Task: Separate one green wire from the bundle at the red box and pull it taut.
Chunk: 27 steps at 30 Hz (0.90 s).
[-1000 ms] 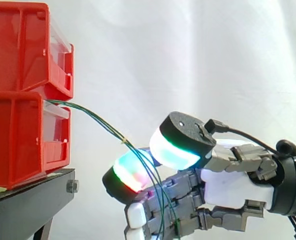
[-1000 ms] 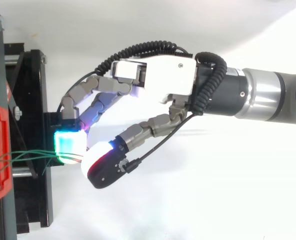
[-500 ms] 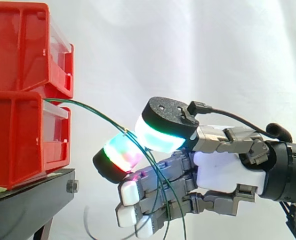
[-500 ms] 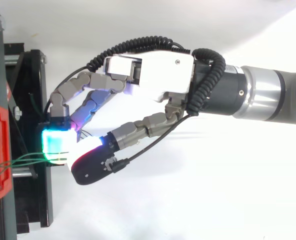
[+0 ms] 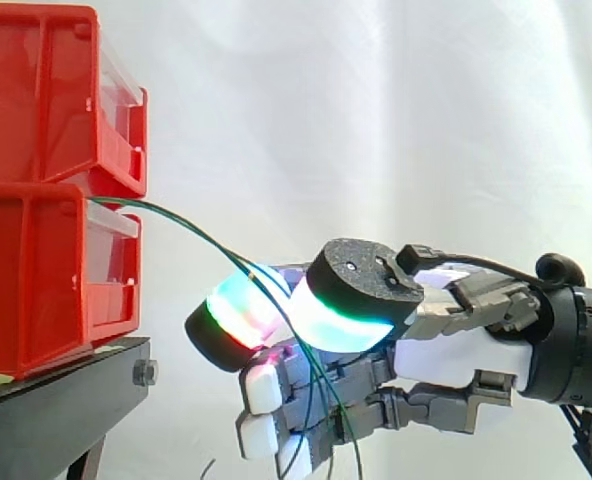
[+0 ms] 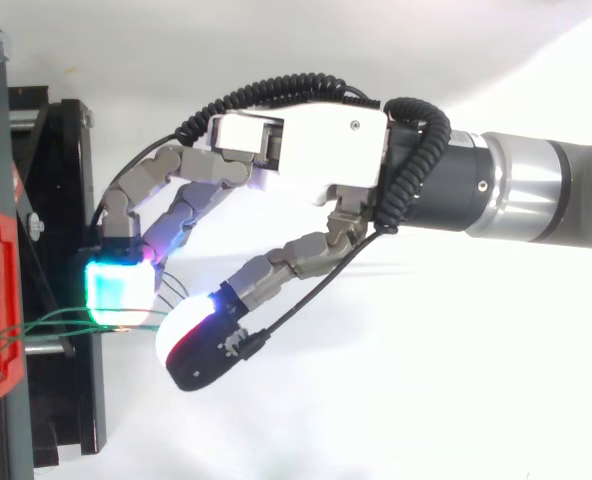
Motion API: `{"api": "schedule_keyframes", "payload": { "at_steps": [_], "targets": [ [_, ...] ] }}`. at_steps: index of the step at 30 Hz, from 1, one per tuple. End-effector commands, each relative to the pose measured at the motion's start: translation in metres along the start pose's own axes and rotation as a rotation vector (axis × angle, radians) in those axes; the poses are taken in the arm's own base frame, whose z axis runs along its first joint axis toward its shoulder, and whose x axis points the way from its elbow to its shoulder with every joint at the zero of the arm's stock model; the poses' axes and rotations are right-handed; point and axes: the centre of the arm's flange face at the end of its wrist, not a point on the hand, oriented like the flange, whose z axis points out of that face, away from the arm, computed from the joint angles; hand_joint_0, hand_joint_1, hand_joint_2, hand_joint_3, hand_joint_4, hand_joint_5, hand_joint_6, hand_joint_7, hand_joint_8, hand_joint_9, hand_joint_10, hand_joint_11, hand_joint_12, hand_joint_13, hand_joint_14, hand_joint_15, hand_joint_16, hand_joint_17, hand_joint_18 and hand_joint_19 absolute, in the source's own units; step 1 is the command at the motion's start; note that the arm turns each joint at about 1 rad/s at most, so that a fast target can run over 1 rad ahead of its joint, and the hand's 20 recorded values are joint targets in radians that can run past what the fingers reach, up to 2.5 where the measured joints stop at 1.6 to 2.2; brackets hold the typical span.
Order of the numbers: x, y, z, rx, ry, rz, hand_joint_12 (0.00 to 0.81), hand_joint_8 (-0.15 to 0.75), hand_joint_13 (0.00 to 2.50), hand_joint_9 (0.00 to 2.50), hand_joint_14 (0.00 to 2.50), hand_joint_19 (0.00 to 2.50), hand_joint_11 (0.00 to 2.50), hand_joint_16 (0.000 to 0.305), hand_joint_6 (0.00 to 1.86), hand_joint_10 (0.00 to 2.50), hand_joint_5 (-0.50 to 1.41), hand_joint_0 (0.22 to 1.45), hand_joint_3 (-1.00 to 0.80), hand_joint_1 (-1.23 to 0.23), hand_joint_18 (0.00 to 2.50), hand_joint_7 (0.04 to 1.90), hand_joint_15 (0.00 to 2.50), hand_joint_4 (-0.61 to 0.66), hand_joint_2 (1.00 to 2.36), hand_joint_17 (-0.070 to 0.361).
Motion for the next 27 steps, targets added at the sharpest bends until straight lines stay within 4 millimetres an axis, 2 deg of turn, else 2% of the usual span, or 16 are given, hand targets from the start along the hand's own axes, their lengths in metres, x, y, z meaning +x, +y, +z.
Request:
{"api": "schedule_keyframes", "payload": {
  "at_steps": [1,6,10,16,22,27],
  "targets": [
    [-0.0007,0.0001,-0.0001,0.004,0.000,0.001,0.334,0.263,0.89,0.94,0.02,0.57,0.59,0.052,0.91,0.02,-0.17,0.73,-0.50,-0.96,0.78,0.95,0.50,0.07,1.00,0.116],
    [-0.0007,-0.0008,-0.0011,0.013,0.002,0.001,0.337,0.269,0.92,0.99,0.02,0.60,0.60,0.051,0.91,0.02,-0.15,0.66,-0.50,-0.92,0.79,0.99,0.52,0.10,1.00,0.114],
    [0.0006,-0.0013,-0.0015,0.015,0.004,0.001,0.345,0.274,0.96,1.07,0.02,0.64,0.58,0.051,0.88,0.02,-0.12,0.60,-0.50,-0.76,0.82,1.09,0.53,0.12,1.00,0.114],
    [0.0005,-0.0006,-0.0010,0.013,0.004,0.001,0.352,0.279,0.98,1.09,0.02,0.65,0.58,0.051,0.88,0.02,-0.11,0.60,-0.41,-0.73,0.83,1.10,0.55,0.10,1.01,0.115],
    [-0.0006,0.0005,-0.0001,0.010,0.003,0.001,0.345,0.271,0.95,1.03,0.02,0.62,0.60,0.052,0.89,0.02,-0.14,0.66,-0.43,-0.92,0.82,1.08,0.53,0.06,1.01,0.116],
    [-0.0031,0.0044,0.0030,0.003,0.000,0.002,0.337,0.262,0.92,1.01,0.02,0.59,0.62,0.052,0.90,0.02,-0.15,0.69,-0.50,-1.01,0.81,1.03,0.53,0.11,1.00,0.117]
  ]
}}
